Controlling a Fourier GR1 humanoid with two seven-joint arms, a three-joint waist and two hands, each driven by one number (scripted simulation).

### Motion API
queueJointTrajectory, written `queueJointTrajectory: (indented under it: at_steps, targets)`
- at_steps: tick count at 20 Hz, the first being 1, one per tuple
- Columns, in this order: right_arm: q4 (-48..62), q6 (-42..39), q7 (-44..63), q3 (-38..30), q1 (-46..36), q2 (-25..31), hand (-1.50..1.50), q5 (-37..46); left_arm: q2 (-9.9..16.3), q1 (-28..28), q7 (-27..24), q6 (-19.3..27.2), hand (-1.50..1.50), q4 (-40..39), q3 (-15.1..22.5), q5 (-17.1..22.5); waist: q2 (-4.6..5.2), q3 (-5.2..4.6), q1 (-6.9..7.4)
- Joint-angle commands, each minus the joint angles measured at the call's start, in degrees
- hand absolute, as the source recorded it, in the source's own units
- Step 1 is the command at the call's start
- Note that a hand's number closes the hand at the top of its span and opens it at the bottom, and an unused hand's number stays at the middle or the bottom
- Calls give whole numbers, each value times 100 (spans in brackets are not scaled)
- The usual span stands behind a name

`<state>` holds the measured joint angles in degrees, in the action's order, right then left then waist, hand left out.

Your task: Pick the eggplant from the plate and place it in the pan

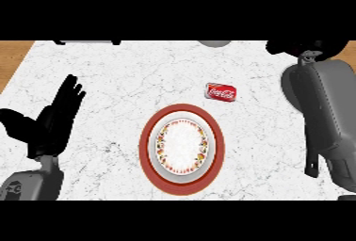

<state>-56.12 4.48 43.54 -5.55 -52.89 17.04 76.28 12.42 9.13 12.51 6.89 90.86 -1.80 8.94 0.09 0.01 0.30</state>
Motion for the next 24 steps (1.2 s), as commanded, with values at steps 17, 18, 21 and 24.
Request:
queueJointTrajectory:
  at_steps: [17, 18, 21, 24]
  targets:
    - [3040, 2471, -3732, -1712, 718, 1411, 150, -1625, -57, 53, 161, -85, 0, 201, -88, -56, 79, 15, 175]
    - [3116, 2350, -3875, -1778, 608, 1530, 150, -1742, -229, 185, -158, -71, 0, -187, -55, -106, 63, 9, 107]
    - [3745, 2922, -3954, -1842, 622, 1446, 150, -1604, -321, 192, 229, 46, 0, 198, 198, -215, 114, 23, 250]
    - [4131, 2656, -3595, -1986, 525, 1519, 150, -1669, -143, 338, -9, -245, 0, -164, -63, 6, 138, 20, 246]
